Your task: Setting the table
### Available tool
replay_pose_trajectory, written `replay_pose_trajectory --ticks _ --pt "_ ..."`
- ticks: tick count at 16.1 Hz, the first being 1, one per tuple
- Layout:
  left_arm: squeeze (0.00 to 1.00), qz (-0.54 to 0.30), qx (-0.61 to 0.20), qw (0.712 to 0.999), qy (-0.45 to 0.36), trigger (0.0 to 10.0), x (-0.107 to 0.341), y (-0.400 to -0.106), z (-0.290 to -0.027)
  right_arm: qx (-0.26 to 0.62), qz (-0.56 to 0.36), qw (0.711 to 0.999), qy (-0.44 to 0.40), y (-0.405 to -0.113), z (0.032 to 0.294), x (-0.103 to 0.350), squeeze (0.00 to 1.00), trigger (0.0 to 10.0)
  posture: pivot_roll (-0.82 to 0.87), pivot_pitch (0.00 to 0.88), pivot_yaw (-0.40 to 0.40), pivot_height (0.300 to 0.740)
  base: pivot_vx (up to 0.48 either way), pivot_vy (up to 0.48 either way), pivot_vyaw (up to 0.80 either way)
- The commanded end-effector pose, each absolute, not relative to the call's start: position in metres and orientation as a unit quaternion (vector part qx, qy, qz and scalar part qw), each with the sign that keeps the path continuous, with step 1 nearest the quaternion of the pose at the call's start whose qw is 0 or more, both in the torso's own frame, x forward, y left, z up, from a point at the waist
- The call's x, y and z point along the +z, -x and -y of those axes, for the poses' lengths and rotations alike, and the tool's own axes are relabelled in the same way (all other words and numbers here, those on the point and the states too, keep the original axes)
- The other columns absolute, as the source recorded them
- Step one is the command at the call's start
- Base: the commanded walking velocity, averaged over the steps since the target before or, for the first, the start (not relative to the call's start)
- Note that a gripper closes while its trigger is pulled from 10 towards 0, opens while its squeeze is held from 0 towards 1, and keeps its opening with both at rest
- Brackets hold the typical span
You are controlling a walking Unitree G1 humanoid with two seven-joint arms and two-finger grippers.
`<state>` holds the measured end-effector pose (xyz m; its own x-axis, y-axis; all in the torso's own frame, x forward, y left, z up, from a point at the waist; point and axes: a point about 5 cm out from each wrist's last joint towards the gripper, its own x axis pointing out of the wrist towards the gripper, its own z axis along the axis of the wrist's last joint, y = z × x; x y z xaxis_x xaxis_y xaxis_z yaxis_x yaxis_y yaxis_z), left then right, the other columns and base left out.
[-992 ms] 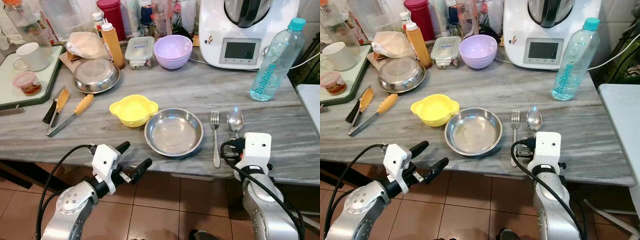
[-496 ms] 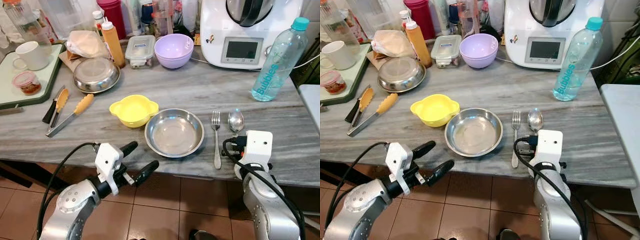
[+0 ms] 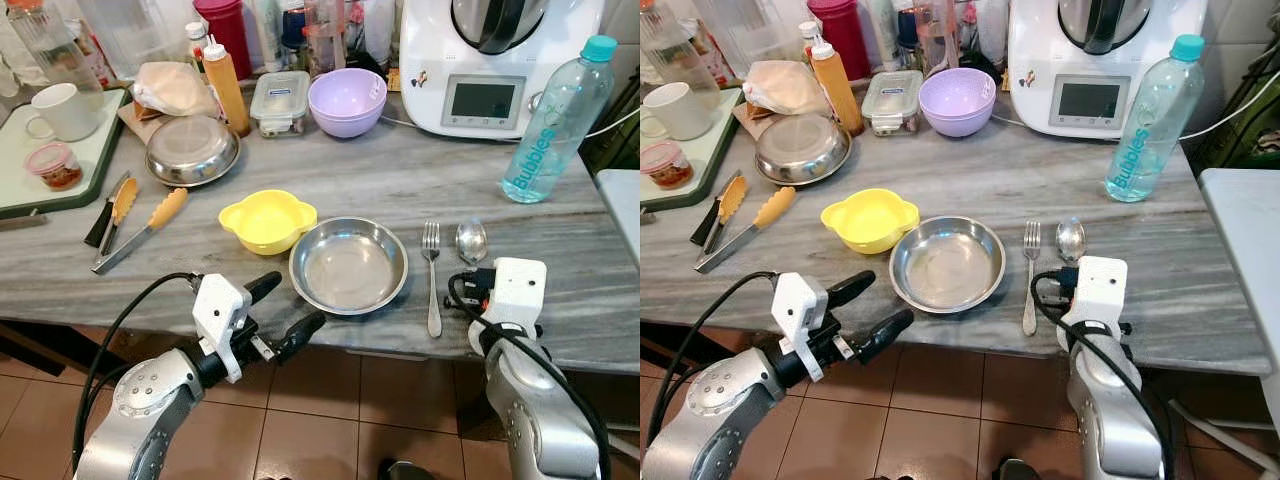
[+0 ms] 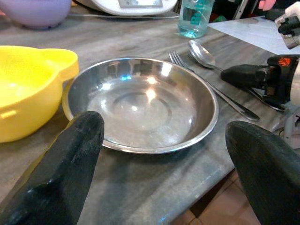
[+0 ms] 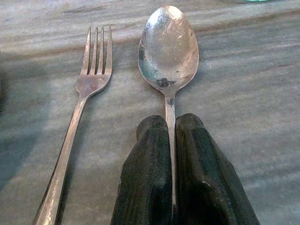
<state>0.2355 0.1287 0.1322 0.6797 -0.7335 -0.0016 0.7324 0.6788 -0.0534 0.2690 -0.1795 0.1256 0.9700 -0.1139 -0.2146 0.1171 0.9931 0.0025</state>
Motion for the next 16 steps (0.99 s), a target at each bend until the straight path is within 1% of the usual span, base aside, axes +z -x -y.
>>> replay_pose_trajectory --ticks 1,7,14,15,16 --pt "0.0 -0.011 -0.398 0.917 0.022 10.0 0.134 -0.236 -0.129 -0.049 -0.137 0.989 -0.015 -0.269 0.179 0.115 0.0 10.0 -0.08 0.146 0.089 0.74 0.0 0.0 0.0" --pt "0.0 -0.026 -0.391 0.92 0.022 10.0 0.12 -0.236 -0.136 -0.009 -0.148 0.989 -0.012 -0.268 0.17 0.111 0.0 10.0 -0.08 0.146 0.09 0.74 0.0 0.0 0.0" --pt "0.0 -0.03 -0.392 0.919 0.022 10.0 0.111 -0.238 -0.136 -0.016 -0.155 0.988 -0.008 -0.266 0.173 0.107 0.0 10.0 -0.08 0.144 0.096 0.74 0.0 0.0 0.0" --pt "0.0 -0.03 -0.392 0.919 0.021 10.0 0.11 -0.238 -0.136 -0.014 -0.156 0.988 -0.009 -0.266 0.173 0.106 0.69 10.0 -0.08 0.144 0.096 0.74 0.0 0.0 0.0" --pt "0.0 -0.03 -0.391 0.92 0.021 10.0 0.11 -0.238 -0.137 -0.014 -0.156 0.988 -0.009 -0.266 0.172 0.106 1.0 10.0 -0.08 0.143 0.097 0.74 0.0 0.0 0.0"
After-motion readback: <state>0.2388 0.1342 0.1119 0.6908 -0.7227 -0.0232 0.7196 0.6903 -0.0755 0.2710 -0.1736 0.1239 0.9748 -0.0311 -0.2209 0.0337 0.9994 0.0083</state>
